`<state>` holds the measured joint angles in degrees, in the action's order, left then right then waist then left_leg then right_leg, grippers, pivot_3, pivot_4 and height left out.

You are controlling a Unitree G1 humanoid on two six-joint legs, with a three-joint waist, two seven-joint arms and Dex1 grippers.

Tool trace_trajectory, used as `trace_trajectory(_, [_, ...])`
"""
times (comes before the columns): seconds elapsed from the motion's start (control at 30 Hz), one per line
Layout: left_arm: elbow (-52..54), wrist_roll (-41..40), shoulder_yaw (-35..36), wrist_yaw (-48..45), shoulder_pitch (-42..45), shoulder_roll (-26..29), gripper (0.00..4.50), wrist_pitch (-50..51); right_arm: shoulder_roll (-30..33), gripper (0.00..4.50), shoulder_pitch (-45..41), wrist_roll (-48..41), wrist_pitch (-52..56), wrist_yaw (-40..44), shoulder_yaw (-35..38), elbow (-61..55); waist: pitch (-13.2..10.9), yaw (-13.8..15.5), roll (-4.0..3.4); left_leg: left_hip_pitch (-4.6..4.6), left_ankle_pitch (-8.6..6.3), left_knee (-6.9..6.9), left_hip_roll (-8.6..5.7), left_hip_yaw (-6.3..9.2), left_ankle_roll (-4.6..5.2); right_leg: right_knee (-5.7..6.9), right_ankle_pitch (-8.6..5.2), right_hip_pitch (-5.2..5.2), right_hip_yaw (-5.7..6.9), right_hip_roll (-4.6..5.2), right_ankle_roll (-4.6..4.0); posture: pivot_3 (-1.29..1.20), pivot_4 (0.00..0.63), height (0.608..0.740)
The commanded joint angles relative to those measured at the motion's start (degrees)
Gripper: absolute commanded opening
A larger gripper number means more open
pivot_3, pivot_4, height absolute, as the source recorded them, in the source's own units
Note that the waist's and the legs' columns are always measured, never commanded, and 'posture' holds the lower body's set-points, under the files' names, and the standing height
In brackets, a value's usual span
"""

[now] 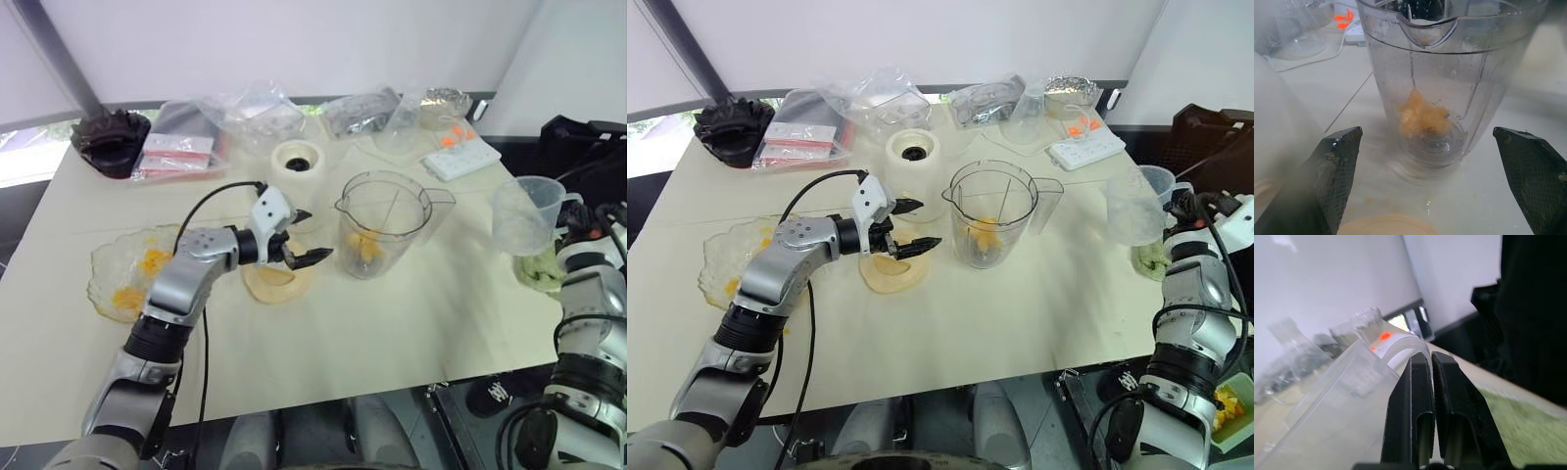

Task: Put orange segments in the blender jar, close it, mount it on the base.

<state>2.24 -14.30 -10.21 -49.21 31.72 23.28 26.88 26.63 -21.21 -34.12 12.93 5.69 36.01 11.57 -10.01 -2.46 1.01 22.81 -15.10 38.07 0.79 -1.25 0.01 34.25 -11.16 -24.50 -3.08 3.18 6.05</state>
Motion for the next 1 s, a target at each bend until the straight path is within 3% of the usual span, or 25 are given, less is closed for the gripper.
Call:
trace_trajectory(0.03, [1.1,-0.26,0.37,-0.1,1.42,-0.14,4.5,-1.16,1.87,0.06,-2.14,-2.27,1.97,-0.53,0.33,-8.84,-0.01,-0.02,-0.02,0.0,0.0,0.0,0.0,0.0,0.0,0.0,0.0,0.0,0.0,0.0,0.0,0.0,0.15,0.74])
trace_trajectory(0.5, [-1.05,0.07,0.16,-0.39,2.36,-1.18,4.5,-2.56,5.56,0.06,-7.14,-9.64,16.12,-6.14,-1.36,-30.42,-0.05,0.21,-0.09,0.07,0.0,-0.02,0.02,0.01,0.0,-0.01,-0.01,-0.06,0.02,0.0,0.0,0.0,0.15,0.74])
trace_trajectory(1.0, [-3.05,0.22,-0.39,-1.37,3.38,-1.47,4.5,-3.76,9.87,0.06,-1.17,-11.84,25.48,-9.44,-1.36,-48.3,-0.05,0.5,-0.09,0.35,0.0,-0.01,0.02,0.03,0.0,-0.04,-0.01,-0.29,0.04,0.02,-0.01,0.0,0.15,0.74])
